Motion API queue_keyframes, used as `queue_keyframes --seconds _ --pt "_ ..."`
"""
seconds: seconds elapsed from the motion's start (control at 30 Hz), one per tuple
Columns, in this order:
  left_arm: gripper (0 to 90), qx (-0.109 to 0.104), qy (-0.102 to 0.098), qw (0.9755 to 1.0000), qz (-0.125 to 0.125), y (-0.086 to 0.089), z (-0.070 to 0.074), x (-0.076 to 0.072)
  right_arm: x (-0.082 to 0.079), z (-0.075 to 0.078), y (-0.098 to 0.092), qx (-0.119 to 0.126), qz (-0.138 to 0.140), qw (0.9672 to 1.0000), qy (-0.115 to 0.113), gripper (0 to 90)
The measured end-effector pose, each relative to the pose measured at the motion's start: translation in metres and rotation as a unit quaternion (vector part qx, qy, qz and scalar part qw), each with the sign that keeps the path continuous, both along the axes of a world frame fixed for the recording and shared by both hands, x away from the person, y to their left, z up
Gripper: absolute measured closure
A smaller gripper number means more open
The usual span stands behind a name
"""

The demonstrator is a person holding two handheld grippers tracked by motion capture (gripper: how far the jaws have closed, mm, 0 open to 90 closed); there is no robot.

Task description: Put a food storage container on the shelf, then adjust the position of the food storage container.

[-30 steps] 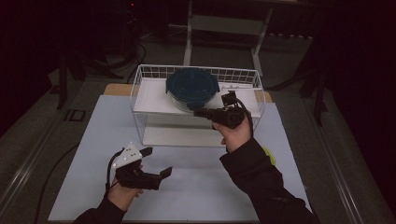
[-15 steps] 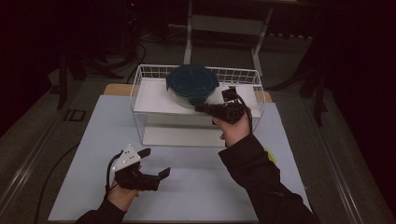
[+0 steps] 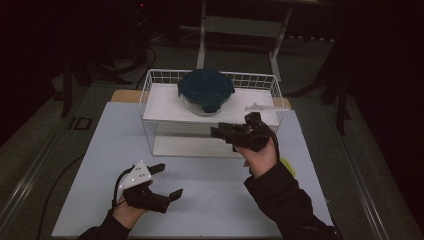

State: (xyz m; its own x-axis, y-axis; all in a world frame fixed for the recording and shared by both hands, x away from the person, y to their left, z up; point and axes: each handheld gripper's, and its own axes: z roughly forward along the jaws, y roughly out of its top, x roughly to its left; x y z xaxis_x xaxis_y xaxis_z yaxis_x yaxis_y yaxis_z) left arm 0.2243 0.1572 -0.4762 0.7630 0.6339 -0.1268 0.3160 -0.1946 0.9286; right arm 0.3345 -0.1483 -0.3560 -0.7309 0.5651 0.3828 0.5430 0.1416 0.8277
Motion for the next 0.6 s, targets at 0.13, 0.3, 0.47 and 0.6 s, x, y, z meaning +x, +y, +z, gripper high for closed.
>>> queue_keyframes --seconds 0.13,0.3,0.47,0.6 --pt "0.2 0.004 -0.005 1.0000 0.004 0.002 -0.001 -0.001 -0.013 -0.008 -0.016 -0.007 -0.001 0.9999 -0.013 35.2" --pt "0.2 0.005 -0.004 1.0000 -0.002 0.002 -0.003 -0.002 -0.026 -0.019 -0.038 -0.001 0.010 0.9997 -0.023 22.6" --pt "0.2 0.003 -0.009 0.9999 -0.007 0.003 -0.003 -0.005 -0.039 -0.029 -0.061 0.011 -0.012 0.9993 -0.035 18.5" --pt "0.2 0.003 -0.011 0.9999 -0.011 0.005 -0.002 -0.008 -0.046 -0.036 -0.081 0.014 -0.031 0.9985 -0.042 18.6"
